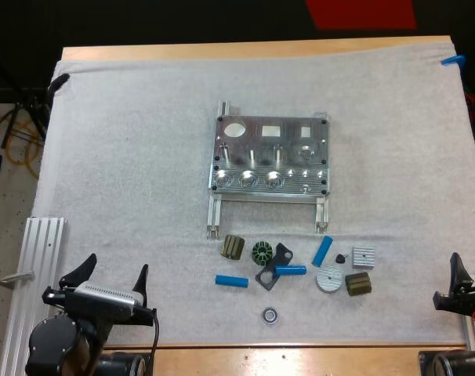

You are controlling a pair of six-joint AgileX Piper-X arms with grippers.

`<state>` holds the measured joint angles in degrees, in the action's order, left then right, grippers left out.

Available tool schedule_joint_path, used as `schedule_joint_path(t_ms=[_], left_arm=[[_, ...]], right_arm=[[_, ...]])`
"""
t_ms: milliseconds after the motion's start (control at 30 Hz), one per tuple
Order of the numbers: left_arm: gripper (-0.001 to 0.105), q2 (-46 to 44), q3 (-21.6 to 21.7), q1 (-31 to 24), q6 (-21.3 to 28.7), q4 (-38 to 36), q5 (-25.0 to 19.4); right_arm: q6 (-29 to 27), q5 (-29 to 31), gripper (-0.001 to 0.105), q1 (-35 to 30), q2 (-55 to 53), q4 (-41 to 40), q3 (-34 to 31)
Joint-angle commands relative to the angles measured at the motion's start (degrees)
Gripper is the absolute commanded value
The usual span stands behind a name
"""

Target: Load cells from left to right

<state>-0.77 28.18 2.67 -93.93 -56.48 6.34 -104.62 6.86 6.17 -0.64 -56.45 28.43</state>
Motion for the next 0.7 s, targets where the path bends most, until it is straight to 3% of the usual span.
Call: schedule_joint_path(t_ms=[0,133,300,400,667], left_arm=[[0.078,-7.91,0.15,0.18,-0.69,0.65,-0.03],[0.078,-7.91,0.15,0.18,-0.41,0.65,0.3],[0.078,-7.43,0.45,0.18,0.55,1.33,4.7],[0.078,-5.57,2.0,0.18,0.73,1.16,6.37],[0.078,3.78,9.76,5.19,6.67,1.18,7.62]], right_arm=[[-0.1,-0.29,0.064,-0.28,-2.25,0.52,0.22],[-1.11,-1.32,0.064,-0.28,-2.25,0.52,0.22],[-6.66,-1.99,0.064,-0.18,-2.25,0.52,0.48],[-6.64,-2.45,0.064,-0.17,-1.68,0.52,1.98],[-4.38,-15.25,0.064,-0.17,4.78,0.52,8.66]])
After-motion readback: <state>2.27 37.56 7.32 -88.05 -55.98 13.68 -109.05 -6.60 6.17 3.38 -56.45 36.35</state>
